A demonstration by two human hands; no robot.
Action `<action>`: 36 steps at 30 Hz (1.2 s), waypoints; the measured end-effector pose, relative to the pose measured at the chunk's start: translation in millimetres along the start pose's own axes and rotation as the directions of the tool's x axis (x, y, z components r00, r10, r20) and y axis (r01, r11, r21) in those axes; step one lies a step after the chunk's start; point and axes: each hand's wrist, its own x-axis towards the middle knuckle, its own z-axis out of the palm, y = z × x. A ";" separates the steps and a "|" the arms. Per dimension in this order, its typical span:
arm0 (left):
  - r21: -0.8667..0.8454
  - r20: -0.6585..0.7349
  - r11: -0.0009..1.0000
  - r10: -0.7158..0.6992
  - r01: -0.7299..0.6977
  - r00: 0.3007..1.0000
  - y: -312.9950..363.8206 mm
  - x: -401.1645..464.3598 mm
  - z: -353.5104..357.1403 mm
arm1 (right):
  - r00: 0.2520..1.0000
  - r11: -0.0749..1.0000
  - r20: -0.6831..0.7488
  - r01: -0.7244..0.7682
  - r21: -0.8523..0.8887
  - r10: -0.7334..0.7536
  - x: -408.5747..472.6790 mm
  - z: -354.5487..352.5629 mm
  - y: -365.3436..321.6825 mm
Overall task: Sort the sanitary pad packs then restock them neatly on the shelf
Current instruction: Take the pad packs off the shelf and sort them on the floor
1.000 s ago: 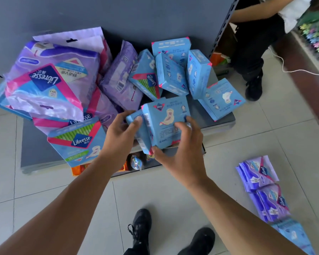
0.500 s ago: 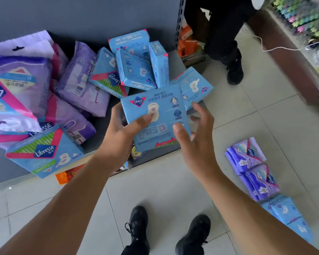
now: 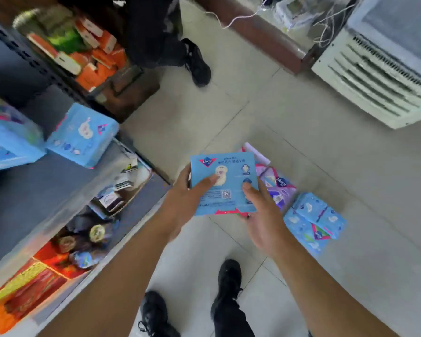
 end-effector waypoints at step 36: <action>0.698 0.406 0.677 -0.105 -0.234 0.908 -468.2 285.6 303.0 | 0.741 0.939 -0.663 -0.293 -0.179 0.104 109.8 -517.6 277.0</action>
